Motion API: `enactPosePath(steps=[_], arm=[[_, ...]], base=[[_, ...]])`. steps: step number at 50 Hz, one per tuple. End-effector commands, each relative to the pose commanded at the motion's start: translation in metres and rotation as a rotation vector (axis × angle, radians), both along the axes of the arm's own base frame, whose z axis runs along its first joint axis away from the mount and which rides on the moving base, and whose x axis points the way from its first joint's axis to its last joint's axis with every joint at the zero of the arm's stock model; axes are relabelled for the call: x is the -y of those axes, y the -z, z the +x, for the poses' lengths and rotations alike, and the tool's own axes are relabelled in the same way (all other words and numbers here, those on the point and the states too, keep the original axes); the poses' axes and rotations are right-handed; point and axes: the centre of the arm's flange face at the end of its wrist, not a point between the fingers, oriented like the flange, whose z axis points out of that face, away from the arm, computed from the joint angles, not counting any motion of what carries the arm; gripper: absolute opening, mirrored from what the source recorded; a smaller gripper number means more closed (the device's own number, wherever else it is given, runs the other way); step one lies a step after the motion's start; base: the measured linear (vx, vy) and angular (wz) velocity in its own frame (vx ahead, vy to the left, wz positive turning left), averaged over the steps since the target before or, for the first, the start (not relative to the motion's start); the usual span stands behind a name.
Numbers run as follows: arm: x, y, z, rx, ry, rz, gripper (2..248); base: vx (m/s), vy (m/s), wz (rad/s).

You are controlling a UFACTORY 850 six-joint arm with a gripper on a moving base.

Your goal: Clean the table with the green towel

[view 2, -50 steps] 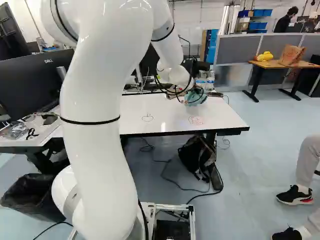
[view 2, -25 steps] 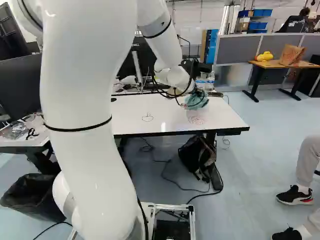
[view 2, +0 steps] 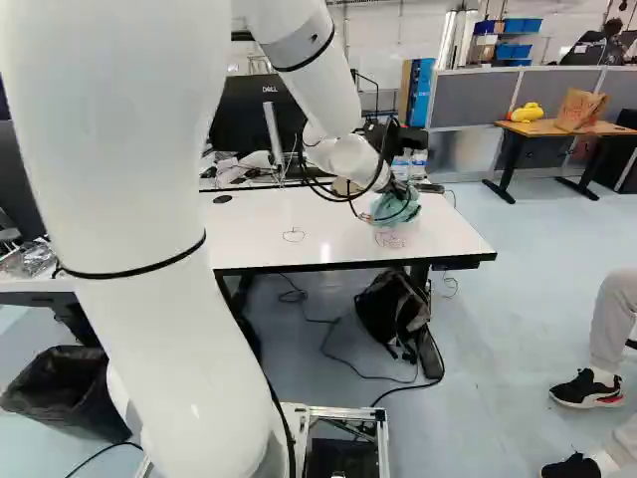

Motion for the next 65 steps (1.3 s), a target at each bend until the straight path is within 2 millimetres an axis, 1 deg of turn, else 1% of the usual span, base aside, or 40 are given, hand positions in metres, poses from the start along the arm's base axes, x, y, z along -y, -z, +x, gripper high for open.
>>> enactPosePath(steps=[17, 65], arm=[[0.001, 0.0, -0.021, -0.011, 0.022, 0.009, 41], [-0.003, 0.008, -0.026, -0.083, 0.064, 0.11, 41]], base=[[0.0, 0.0, 0.0], [0.0, 0.0, 0.0]])
